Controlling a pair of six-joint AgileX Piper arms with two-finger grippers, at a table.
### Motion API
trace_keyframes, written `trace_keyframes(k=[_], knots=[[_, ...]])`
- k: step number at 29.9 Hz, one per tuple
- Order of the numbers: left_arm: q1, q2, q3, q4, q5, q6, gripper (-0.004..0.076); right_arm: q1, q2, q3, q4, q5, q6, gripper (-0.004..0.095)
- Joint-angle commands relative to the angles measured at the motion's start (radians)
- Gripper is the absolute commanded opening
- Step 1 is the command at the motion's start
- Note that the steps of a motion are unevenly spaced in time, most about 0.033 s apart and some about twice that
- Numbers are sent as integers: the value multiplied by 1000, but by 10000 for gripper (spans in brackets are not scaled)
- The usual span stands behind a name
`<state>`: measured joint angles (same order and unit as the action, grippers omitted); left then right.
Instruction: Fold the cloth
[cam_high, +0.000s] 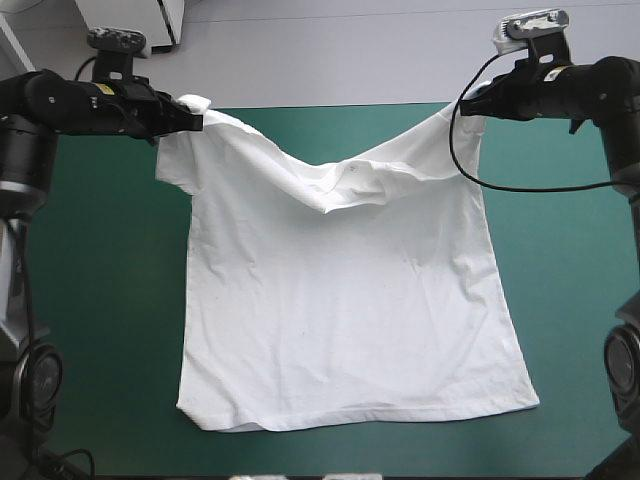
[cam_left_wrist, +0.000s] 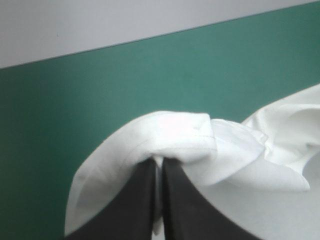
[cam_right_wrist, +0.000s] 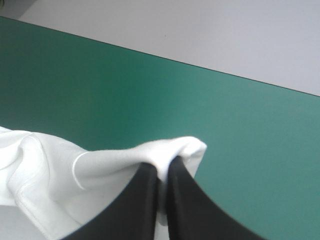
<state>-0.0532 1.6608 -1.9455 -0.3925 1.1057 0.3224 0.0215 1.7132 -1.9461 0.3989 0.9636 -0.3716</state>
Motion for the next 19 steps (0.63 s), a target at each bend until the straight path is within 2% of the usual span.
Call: trace_keyframes(k=[1, 7, 14, 19], knots=[[-4, 39, -21, -55, -87, 11, -9, -5, 34, -21, 21, -99, -30, -13], [-4, 148, -21, -68, -142, 40, -9, -5, 173, -34, 20, -145, -56, -13], [-4, 238, -21, -95, -199, 79, -9, -5, 307, -105, 20, -151, -72, -13], [-4, 263, -19, -119, -201, 106, -9, -5, 345, -119, 22, -137, -78, -12]])
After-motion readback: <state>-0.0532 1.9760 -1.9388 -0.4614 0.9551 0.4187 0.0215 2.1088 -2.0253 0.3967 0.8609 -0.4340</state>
